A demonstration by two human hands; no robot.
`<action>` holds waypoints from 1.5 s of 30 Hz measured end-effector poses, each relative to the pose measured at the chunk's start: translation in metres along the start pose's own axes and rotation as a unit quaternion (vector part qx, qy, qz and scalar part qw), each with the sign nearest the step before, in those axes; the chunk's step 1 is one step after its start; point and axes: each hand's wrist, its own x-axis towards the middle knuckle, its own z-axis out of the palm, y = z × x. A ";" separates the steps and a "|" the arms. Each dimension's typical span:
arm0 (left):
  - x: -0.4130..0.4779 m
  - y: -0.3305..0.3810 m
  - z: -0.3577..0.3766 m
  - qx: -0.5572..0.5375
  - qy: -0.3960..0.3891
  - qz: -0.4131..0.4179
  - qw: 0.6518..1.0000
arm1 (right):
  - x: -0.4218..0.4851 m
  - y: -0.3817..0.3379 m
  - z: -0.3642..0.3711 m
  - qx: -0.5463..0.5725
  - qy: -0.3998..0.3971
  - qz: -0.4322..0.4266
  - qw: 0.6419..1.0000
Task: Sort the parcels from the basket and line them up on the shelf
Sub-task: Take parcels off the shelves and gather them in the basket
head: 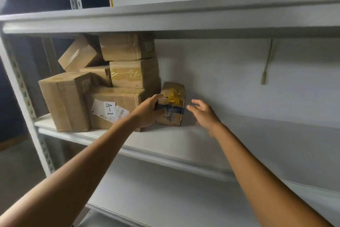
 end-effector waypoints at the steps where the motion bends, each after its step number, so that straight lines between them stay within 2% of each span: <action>1: 0.008 0.000 0.003 0.015 0.011 0.001 1.000 | 0.010 0.003 -0.002 0.001 -0.006 0.001 1.000; 8: 0.058 -0.012 0.018 -0.005 0.038 0.013 0.999 | 0.067 0.015 0.004 0.002 -0.020 0.010 1.000; 12: 0.087 -0.016 0.023 -0.043 0.061 0.002 0.997 | 0.094 0.011 0.015 0.075 -0.040 0.055 0.995; 14: 0.099 -0.016 0.024 -0.117 0.063 -0.023 0.991 | 0.105 0.010 0.020 0.099 -0.059 0.075 0.991; 18: 0.116 -0.024 0.018 -0.276 0.029 -0.106 0.955 | 0.116 0.016 0.027 0.135 -0.087 0.106 0.981; 26: 0.116 -0.024 0.019 -0.298 -0.009 -0.218 0.929 | 0.116 0.027 0.021 0.185 -0.102 0.087 0.974; 29: 0.104 -0.020 0.021 -0.306 0.008 -0.204 0.930 | 0.106 0.025 0.018 0.195 -0.106 0.069 0.973; 34: 0.074 -0.014 0.027 -0.337 0.004 -0.122 0.934 | 0.087 0.026 0.008 0.203 -0.080 0.021 0.976; 39: 0.049 -0.008 0.032 -0.325 0.008 -0.038 0.945 | 0.064 0.016 0.003 0.207 -0.063 0.015 0.976; 45: 0.031 0.005 0.040 -0.355 -0.018 -0.022 0.934 | 0.029 0.010 -0.016 0.181 -0.025 -0.042 0.982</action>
